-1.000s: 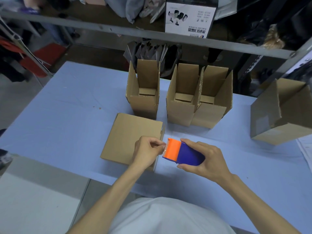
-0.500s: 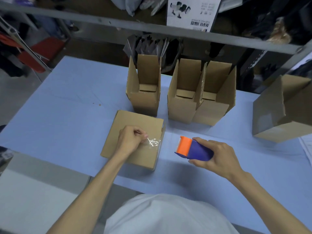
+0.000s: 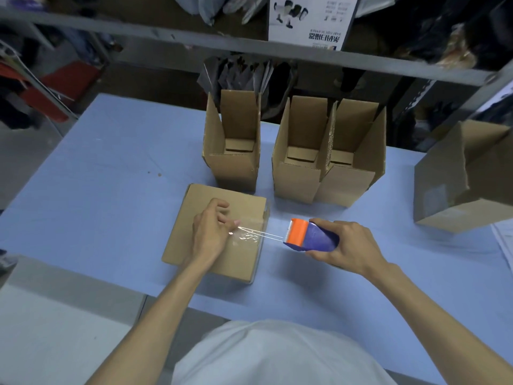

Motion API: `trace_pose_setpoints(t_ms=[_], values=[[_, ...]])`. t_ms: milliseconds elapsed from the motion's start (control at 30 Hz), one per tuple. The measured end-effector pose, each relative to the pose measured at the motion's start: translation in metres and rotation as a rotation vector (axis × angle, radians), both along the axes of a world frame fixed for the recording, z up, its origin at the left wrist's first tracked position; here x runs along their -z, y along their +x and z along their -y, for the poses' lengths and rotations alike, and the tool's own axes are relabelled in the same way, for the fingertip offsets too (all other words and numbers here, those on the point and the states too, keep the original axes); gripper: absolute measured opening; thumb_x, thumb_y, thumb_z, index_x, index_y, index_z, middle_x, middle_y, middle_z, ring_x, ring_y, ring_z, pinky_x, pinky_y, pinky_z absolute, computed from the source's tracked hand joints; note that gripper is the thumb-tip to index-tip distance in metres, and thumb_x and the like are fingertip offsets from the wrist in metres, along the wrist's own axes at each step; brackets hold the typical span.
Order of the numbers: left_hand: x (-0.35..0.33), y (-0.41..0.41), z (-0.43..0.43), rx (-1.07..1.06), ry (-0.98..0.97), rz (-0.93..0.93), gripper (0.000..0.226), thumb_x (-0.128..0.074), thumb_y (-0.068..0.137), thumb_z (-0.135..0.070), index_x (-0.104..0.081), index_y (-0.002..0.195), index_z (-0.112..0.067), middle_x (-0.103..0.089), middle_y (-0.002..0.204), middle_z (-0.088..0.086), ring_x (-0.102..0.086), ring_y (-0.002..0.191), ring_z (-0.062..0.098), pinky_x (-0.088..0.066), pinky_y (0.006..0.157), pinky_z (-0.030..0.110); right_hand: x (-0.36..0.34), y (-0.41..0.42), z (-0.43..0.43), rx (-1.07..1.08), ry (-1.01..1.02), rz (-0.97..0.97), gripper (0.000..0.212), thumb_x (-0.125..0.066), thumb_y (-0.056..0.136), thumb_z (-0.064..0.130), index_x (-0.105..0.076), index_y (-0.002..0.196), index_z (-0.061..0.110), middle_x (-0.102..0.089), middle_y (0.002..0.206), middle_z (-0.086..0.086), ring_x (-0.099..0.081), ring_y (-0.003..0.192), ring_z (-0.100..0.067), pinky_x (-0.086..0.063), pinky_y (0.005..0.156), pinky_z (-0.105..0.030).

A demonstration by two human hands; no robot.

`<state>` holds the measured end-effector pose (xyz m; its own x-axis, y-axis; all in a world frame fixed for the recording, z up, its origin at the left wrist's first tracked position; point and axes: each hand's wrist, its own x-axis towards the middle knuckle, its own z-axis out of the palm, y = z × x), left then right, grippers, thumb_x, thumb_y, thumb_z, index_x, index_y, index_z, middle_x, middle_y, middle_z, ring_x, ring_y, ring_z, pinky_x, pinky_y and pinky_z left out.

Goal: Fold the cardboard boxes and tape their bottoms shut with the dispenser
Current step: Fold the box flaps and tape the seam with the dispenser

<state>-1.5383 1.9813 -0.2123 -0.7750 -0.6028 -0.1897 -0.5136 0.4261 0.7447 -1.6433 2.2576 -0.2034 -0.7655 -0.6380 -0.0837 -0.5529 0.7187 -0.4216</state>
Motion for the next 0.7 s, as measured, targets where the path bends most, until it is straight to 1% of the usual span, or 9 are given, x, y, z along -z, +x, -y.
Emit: trace_pose_setpoints(t_ms=[167, 267, 300, 367, 433, 500, 567, 633, 700], values=[[0.005, -0.003, -0.002, 0.000, -0.014, 0.013, 0.035, -0.078, 0.078, -0.021, -0.059, 0.107, -0.016, -0.063, 0.064, -0.011, -0.063, 0.081, 0.018, -0.042, 0.070, 0.028, 0.004, -0.004, 0.002, -0.003, 0.013, 0.022, 0.066, -0.075, 0.064, 0.061, -0.059, 0.123, 0.037, -0.071, 0.096, 0.012, -0.064, 0.080, -0.014, -0.043, 0.063, -0.021], [0.006, -0.006, -0.006, 0.011, -0.071, 0.021, 0.036, -0.078, 0.077, -0.023, -0.058, 0.106, -0.016, -0.062, 0.065, -0.013, -0.062, 0.082, 0.017, -0.037, 0.067, 0.026, 0.008, -0.005, 0.003, -0.010, 0.021, 0.018, 0.065, -0.075, 0.064, 0.060, -0.059, 0.122, 0.036, -0.071, 0.095, 0.011, -0.064, 0.080, -0.015, -0.045, 0.063, -0.023], [0.005, -0.006, -0.007, 0.030, -0.104, 0.025, 0.037, -0.078, 0.077, -0.023, -0.056, 0.106, -0.016, -0.063, 0.065, -0.011, -0.061, 0.084, 0.018, -0.036, 0.067, 0.027, 0.008, -0.005, 0.004, -0.013, 0.024, 0.018, 0.065, -0.075, 0.065, 0.060, -0.059, 0.122, 0.036, -0.071, 0.095, 0.011, -0.064, 0.080, -0.015, -0.044, 0.063, -0.023], [0.003, -0.009, -0.006, 0.093, -0.164, 0.045, 0.039, -0.078, 0.078, -0.020, -0.052, 0.106, -0.014, -0.065, 0.068, -0.005, -0.060, 0.086, 0.022, -0.041, 0.070, 0.031, 0.010, -0.005, 0.005, -0.021, 0.031, 0.015, 0.064, -0.075, 0.065, 0.059, -0.058, 0.122, 0.036, -0.071, 0.095, 0.011, -0.063, 0.080, -0.016, -0.043, 0.063, -0.023], [-0.001, -0.014, -0.003, 0.162, -0.223, 0.094, 0.041, -0.077, 0.079, -0.019, -0.048, 0.108, -0.011, -0.065, 0.071, 0.003, -0.061, 0.083, 0.027, -0.048, 0.074, 0.038, 0.012, -0.005, 0.007, -0.031, 0.052, 0.009, 0.063, -0.074, 0.067, 0.059, -0.057, 0.123, 0.036, -0.071, 0.095, 0.009, -0.063, 0.080, -0.017, -0.044, 0.063, -0.024], [-0.006, -0.019, -0.003, 0.197, -0.288, 0.166, 0.043, -0.076, 0.080, -0.020, -0.046, 0.109, -0.009, -0.064, 0.078, 0.012, -0.061, 0.081, 0.033, -0.050, 0.073, 0.044, 0.013, -0.006, 0.008, -0.044, 0.079, 0.006, 0.064, -0.072, 0.068, 0.060, -0.055, 0.125, 0.036, -0.070, 0.097, 0.008, -0.062, 0.082, -0.018, -0.045, 0.065, -0.025], [-0.010, -0.023, -0.005, 0.218, -0.358, 0.252, 0.048, -0.076, 0.081, -0.025, -0.045, 0.113, -0.009, -0.065, 0.086, 0.016, -0.061, 0.086, 0.038, -0.050, 0.074, 0.045, 0.012, -0.007, 0.010, -0.060, 0.114, -0.001, 0.067, -0.070, 0.069, 0.061, -0.053, 0.128, 0.036, -0.069, 0.099, 0.007, -0.062, 0.085, -0.019, -0.048, 0.068, -0.027], [-0.012, -0.024, -0.002, 0.219, -0.405, 0.320, 0.060, -0.078, 0.076, -0.040, -0.045, 0.117, -0.010, -0.064, 0.096, 0.014, -0.060, 0.092, 0.037, -0.049, 0.075, 0.043, 0.011, -0.007, 0.010, -0.078, 0.144, -0.007, 0.069, -0.069, 0.070, 0.063, -0.050, 0.131, 0.036, -0.068, 0.101, 0.006, -0.061, 0.087, -0.019, -0.049, 0.070, -0.028], [-0.009, -0.019, 0.005, 0.198, -0.388, 0.327, 0.072, -0.079, 0.069, -0.052, -0.048, 0.120, -0.011, -0.057, 0.106, 0.010, -0.056, 0.098, 0.034, -0.047, 0.079, 0.042, 0.011, -0.008, 0.010, -0.081, 0.143, 0.006, 0.071, -0.068, 0.071, 0.064, -0.049, 0.133, 0.035, -0.068, 0.102, 0.006, -0.061, 0.088, -0.019, -0.050, 0.071, -0.029]])
